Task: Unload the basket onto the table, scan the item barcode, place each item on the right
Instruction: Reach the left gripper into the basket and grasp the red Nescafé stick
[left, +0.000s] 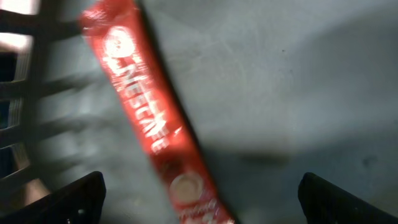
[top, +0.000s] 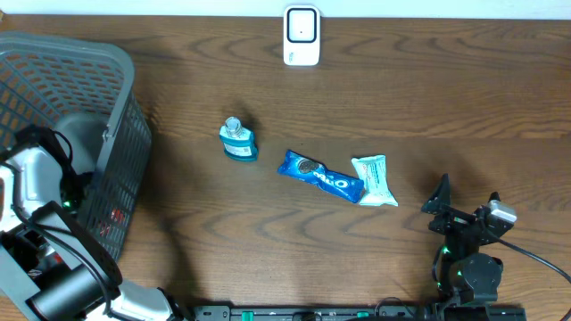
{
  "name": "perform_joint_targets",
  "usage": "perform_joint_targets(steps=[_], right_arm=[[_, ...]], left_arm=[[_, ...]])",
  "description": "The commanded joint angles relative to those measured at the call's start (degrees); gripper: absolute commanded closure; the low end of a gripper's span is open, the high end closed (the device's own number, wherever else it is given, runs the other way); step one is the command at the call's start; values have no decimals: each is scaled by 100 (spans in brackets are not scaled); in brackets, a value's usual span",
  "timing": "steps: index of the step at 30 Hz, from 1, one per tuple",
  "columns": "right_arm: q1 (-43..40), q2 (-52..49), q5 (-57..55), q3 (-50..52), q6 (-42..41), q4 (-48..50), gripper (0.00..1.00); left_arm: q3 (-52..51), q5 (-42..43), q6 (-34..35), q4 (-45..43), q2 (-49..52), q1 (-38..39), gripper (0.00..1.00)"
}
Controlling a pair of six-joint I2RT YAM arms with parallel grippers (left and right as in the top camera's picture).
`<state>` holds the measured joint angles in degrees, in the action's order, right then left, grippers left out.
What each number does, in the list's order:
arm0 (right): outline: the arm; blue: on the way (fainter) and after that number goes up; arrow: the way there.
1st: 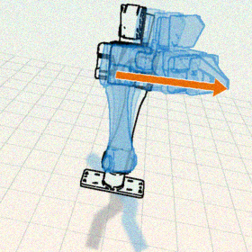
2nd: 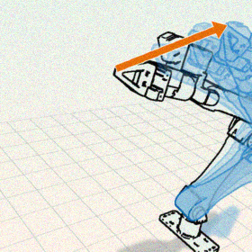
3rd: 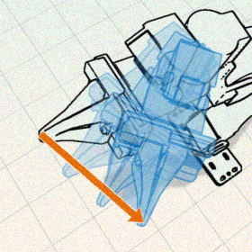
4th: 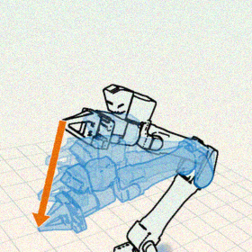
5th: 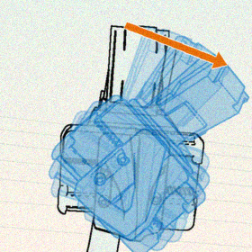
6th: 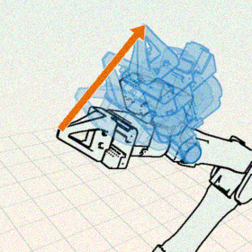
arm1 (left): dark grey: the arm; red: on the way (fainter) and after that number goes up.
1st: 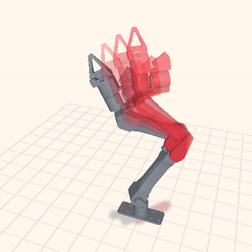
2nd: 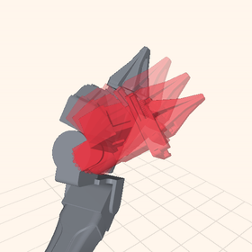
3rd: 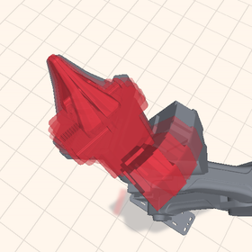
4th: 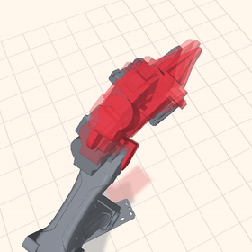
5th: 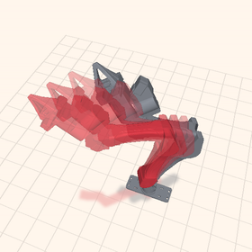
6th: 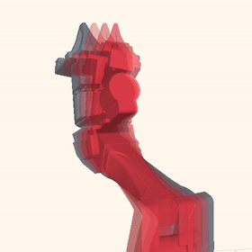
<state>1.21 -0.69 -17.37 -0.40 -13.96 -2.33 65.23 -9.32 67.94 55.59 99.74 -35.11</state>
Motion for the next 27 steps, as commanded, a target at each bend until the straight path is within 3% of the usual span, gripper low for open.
perform_joint_targets(steps=[1,7,8,9,13,14,17,21,27], right_arm=[[66,31,9,9,76,-26,1],[66,31,9,9,76,-24,1],[66,31,9,9,76,-24,1],[66,31,9,9,76,-24,1],[66,31,9,9,76,-26,1],[66,31,9,9,76,-26,1],[66,31,9,9,76,-26,1],[66,31,9,9,76,-26,1],[66,31,9,9,76,-24,1]], left_arm=[[-557,-17,76,-544,-52,-17,1],[-1613,9,76,-1860,-52,-17,1],[-1790,20,76,-2070,-52,-17,5],[-2041,57,79,-2365,-52,-17,37],[-2339,131,76,-2658,-52,-22,85],[-2334,131,74,-2660,-52,-22,92],[-2181,142,-9,-2695,-76,-52,93],[-1646,444,-680,-2575,-343,-125,93],[-195,442,-1296,-1582,-1285,-151,92]])
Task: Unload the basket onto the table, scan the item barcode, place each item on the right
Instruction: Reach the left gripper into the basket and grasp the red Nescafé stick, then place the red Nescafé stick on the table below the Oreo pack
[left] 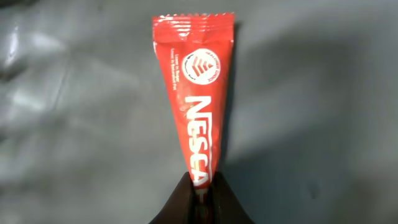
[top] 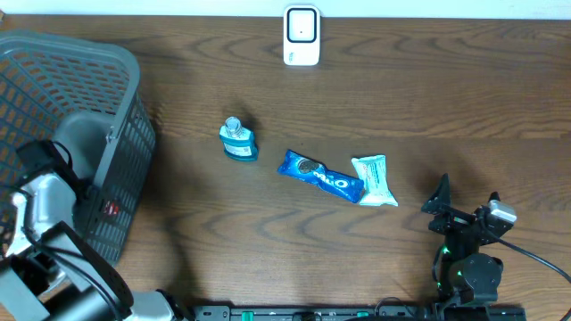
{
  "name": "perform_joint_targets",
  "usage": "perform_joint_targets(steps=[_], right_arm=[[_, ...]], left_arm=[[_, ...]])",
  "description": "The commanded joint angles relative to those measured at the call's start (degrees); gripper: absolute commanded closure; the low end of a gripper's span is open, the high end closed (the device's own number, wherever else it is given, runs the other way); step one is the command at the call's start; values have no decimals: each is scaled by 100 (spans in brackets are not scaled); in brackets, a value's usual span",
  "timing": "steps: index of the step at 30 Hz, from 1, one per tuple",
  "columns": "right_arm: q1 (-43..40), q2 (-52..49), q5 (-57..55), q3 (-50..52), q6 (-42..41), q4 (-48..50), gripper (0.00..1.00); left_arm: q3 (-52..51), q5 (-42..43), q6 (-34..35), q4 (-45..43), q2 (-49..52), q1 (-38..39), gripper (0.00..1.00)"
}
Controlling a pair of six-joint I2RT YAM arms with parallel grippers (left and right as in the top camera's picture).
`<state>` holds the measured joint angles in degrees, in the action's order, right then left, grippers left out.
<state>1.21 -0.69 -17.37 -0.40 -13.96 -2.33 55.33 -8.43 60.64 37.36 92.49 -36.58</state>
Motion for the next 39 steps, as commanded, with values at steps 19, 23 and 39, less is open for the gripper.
perform_joint_targets(steps=[19,23,39], right_arm=[[66,31,9,9,76,-26,1],[66,31,9,9,76,-24,1],[66,31,9,9,76,-26,1]], left_arm=[[3480,2402,-1722,1790,-3093,2138,93],[3469,1185,-1550,2450,-2732,4627,93],[3012,-866,5372,2699,516,8564,93]])
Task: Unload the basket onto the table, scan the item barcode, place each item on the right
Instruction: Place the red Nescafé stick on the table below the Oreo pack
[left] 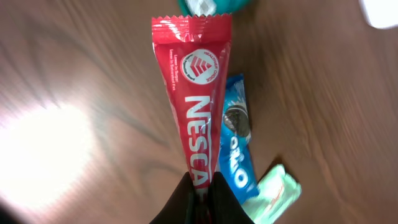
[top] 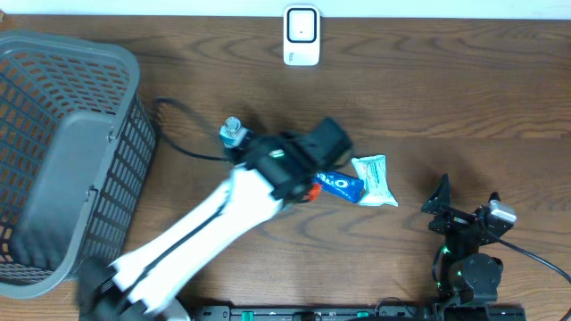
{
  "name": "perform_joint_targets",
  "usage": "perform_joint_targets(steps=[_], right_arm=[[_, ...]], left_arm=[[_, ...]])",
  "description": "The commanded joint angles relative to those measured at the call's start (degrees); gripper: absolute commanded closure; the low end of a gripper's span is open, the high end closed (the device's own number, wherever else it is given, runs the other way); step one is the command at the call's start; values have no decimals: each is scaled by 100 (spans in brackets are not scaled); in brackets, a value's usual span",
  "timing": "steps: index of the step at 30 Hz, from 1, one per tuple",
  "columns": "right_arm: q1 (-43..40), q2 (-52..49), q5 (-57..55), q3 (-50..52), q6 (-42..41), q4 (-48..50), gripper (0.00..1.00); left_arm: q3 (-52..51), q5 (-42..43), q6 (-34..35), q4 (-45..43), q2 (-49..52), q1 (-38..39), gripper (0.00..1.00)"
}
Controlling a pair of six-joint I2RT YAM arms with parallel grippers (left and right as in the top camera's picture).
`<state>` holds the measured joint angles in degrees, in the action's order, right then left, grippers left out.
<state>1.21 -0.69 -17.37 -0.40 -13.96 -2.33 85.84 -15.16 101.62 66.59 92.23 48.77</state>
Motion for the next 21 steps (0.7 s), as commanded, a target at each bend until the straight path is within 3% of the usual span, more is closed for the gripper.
perform_joint_targets(steps=[1,6,9,13,14,17,21], right_arm=[[66,31,9,9,76,-24,1],[66,31,9,9,76,-26,1],[66,31,9,9,76,-26,1],[66,31,9,9,76,-26,1],[66,31,9,9,76,-24,1],[66,31,9,9,76,-24,1],[66,31,9,9,76,-26,1]], left_arm=[[-39,-155,1272,-391,732,26,93],[-39,673,1276,-979,1582,17,92],[-42,1222,1268,-898,2022,11,93],[-46,1285,1248,-531,2280,17,92],[-50,1285,1040,-531,2343,17,84],[-50,1292,675,-542,2334,17,47],[-44,1298,238,-586,2184,0,35]])
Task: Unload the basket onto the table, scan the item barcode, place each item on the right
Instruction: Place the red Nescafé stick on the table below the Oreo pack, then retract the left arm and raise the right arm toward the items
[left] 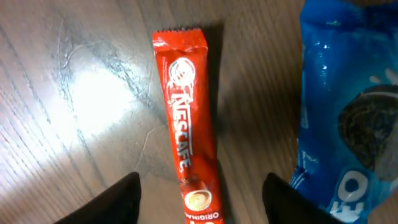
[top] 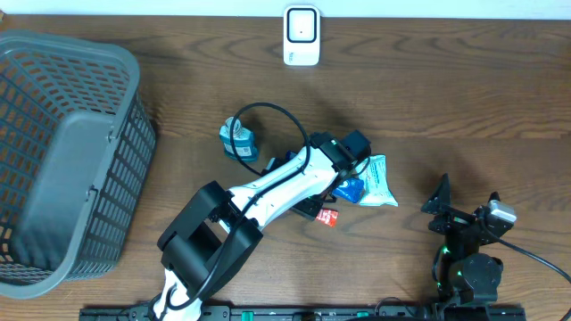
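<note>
The red Nescafe sachet (left: 189, 149) lies flat on the wooden table, just left of the blue Oreo pack (left: 348, 124). My left gripper (left: 202, 205) hangs open right over the sachet's near end, one finger on either side and neither touching it. From overhead the sachet's end (top: 326, 217) shows under the left gripper (top: 332, 198). The white scanner (top: 302, 36) stands at the table's far edge. My right gripper (top: 466, 207) rests open at the front right, holding nothing.
A grey mesh basket (top: 53, 80) fills the left side. A blue bottle (top: 237, 140) stands left of the arm. A mint-green pack (top: 379, 181) lies next to the Oreo pack (top: 350, 189), which is partly covered by the arm.
The left gripper was shut on the sachet, holding it above the table over the Oreo pack. It is now open, and the sachet lies on the table beside that pack.
The left gripper was open over the sachet inside the basket, then shut on its end there. Later it held the sachet over the middle of the table. Now the sachet rests on the table, let go. The right arm stayed still throughout.
</note>
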{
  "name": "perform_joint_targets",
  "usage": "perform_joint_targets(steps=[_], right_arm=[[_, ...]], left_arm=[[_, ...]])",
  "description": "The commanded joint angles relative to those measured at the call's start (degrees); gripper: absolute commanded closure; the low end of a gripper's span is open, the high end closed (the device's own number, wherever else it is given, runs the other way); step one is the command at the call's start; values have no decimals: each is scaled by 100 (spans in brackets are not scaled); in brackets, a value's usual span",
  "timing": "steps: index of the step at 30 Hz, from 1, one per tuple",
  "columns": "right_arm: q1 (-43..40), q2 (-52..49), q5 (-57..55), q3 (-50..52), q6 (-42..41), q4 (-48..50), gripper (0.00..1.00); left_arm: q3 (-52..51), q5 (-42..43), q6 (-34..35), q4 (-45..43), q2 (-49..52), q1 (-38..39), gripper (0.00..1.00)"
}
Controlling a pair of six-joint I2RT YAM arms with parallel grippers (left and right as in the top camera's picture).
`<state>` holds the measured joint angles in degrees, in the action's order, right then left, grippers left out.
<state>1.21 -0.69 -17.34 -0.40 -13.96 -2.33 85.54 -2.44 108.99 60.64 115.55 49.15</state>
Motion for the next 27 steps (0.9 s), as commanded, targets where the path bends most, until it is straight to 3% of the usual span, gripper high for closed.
perform_joint_targets(steps=[1,5,7,9,11,12,17,23,27], right_arm=[[66,31,7,9,76,-24,1],[66,31,7,9,76,-24,1],[66,31,7,9,76,-26,1],[66,31,7,9,76,-24,1],[66,31,7,9,76,-26,1],[66,31,7,9,76,-26,1],[66,31,7,9,76,-24,1],[66,31,7,9,76,-24,1],[66,31,7,9,76,-26,1]], left_arm=[[13,-2,-647,-9,-234,-55,35],[413,-743,-1683,-11,-765,-39,35],[717,-1309,-2398,-50,-1119,-15,30],[1091,-1832,-3571,-254,-1475,-15,24],[1532,-2330,-4789,-422,-1766,-68,6],[2085,-2898,-5821,-472,-1985,-208,2],[3705,-3748,-8067,-780,-2214,-1097,2],[4988,-3751,-9600,-1659,-2253,-2393,2],[5099,-3748,-9895,-2284,-2457,-3136,2]])
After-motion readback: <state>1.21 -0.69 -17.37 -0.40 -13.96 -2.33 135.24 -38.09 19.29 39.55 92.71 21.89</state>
